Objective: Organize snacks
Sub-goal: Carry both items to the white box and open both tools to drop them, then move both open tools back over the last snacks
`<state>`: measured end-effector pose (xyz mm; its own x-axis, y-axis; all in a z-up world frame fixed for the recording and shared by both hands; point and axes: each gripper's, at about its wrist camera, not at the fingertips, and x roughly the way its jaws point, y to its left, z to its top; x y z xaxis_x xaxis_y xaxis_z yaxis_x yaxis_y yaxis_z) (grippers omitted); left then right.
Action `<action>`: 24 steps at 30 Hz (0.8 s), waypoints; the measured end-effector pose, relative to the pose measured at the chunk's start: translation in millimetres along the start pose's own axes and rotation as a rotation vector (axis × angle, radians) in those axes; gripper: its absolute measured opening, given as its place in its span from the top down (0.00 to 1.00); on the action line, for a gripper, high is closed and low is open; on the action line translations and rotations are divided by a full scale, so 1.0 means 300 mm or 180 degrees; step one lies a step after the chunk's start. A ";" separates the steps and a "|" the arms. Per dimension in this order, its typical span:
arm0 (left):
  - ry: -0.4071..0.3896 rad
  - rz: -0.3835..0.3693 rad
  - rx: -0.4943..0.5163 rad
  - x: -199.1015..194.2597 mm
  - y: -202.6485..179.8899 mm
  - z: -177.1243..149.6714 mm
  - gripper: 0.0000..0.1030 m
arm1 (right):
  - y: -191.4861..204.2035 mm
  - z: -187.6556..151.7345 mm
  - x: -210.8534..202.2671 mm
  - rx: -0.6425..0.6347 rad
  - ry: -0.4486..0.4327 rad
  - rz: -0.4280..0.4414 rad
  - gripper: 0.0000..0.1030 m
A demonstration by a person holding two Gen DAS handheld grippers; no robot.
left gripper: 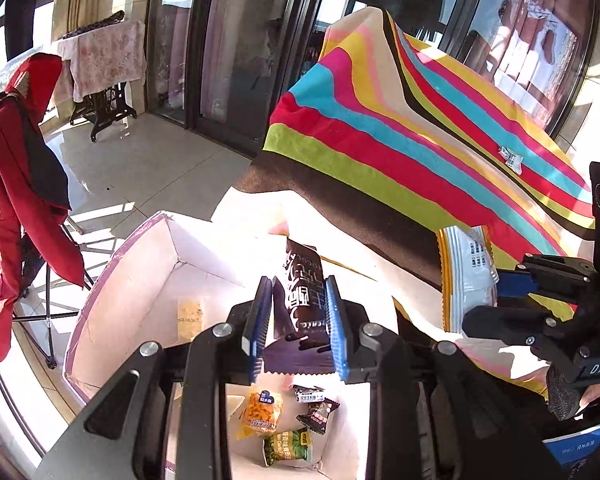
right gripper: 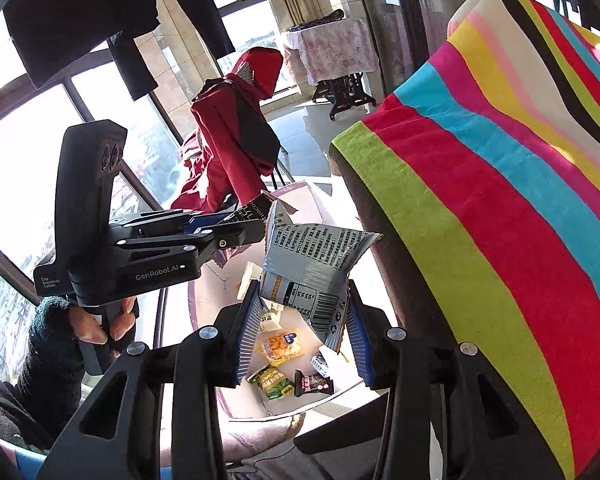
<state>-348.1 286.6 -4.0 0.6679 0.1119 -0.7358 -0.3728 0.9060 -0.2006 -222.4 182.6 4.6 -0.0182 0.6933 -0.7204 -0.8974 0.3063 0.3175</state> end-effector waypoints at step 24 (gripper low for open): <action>-0.0253 -0.0630 0.0812 0.250 -0.771 0.385 0.02 | -0.423 -0.257 -0.632 0.0818 -0.1222 -0.0903 0.15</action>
<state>-137.4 132.7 62.1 0.7631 -0.0541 -0.6440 -0.0642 0.9852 -0.1588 -139.1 -37.9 53.4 0.4146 0.7340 -0.5379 -0.7060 0.6324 0.3187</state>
